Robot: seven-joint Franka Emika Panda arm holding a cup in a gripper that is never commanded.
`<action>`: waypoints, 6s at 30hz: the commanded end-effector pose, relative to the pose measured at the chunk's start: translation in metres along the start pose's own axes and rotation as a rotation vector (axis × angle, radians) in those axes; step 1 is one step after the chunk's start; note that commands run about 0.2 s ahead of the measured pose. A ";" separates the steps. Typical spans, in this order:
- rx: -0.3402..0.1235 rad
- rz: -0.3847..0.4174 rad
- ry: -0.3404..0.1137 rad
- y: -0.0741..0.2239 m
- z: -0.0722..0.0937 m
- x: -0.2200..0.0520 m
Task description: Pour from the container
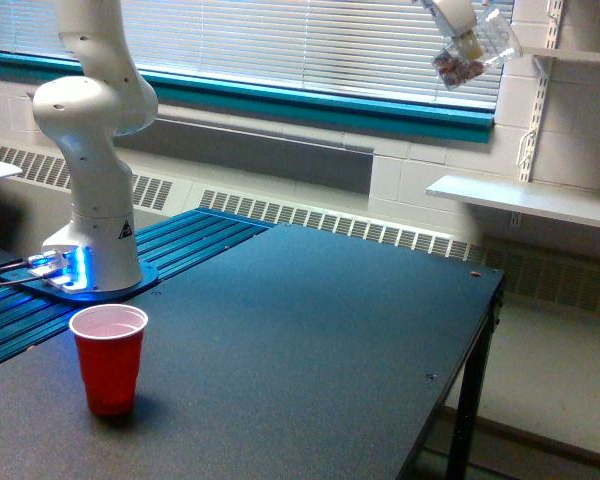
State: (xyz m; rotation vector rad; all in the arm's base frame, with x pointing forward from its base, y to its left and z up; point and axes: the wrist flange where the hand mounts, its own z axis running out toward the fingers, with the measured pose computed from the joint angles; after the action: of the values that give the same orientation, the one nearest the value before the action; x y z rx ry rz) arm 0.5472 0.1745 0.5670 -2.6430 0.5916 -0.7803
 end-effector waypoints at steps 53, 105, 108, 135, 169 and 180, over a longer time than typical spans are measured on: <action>-0.340 0.328 -0.035 0.098 -0.053 -0.090; -0.500 0.977 0.093 0.309 -0.103 -0.131; -0.536 1.007 0.089 0.325 -0.101 -0.135; -0.658 1.064 0.096 0.411 -0.084 -0.150; -0.653 1.033 0.045 0.491 -0.057 -0.132; -0.684 1.122 0.003 0.527 -0.066 -0.132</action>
State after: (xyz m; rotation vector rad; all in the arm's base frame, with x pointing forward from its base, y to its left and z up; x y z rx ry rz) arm 0.2587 -0.2161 0.3453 -2.1644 2.3291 -0.2395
